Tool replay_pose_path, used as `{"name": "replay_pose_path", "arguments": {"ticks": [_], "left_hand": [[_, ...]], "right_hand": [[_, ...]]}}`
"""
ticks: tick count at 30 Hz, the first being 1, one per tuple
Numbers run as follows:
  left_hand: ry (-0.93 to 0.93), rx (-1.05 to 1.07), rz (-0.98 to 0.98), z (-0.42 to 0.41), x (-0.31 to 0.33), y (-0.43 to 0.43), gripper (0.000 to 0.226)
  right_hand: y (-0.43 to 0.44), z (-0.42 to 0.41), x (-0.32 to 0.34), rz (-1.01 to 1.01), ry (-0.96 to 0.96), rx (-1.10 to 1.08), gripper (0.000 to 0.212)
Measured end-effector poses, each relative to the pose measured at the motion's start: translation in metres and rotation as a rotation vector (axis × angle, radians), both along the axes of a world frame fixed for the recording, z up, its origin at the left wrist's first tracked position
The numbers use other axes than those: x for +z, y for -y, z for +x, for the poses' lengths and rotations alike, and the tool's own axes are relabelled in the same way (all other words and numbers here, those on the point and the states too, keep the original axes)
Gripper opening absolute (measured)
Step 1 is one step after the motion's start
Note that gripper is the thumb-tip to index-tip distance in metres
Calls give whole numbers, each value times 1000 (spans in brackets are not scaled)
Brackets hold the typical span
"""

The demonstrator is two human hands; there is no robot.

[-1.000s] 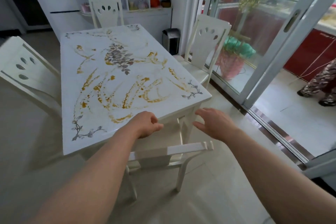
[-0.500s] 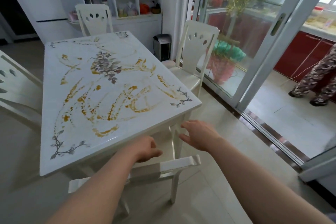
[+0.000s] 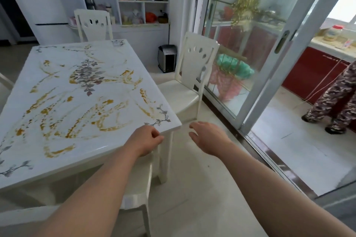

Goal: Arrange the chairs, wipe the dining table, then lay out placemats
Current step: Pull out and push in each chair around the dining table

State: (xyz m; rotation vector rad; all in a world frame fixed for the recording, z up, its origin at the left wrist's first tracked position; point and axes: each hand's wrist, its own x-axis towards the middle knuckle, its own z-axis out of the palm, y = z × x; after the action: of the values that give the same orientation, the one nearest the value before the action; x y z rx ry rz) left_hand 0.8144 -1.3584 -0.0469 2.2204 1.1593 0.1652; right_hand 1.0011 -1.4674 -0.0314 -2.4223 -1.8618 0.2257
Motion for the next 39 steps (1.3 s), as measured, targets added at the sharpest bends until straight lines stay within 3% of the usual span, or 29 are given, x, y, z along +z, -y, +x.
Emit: {"name": "replay_pose_path", "arguments": {"ticks": [14, 18, 21, 28, 39], "left_hand": [[114, 23, 30, 194, 12, -9, 28], [173, 76, 17, 249, 12, -41, 27], [201, 146, -15, 289, 11, -72, 23], [218, 205, -29, 391, 24, -166, 32], [251, 273, -85, 507, 29, -248, 29]], "right_hand": [[-1, 188, 12, 93, -57, -91, 34], [-34, 242, 10, 79, -64, -102, 31], [-69, 285, 12, 91, -58, -110, 14], [-156, 385, 32, 132, -65, -144, 24], [-245, 506, 29, 135, -82, -101, 13]]}}
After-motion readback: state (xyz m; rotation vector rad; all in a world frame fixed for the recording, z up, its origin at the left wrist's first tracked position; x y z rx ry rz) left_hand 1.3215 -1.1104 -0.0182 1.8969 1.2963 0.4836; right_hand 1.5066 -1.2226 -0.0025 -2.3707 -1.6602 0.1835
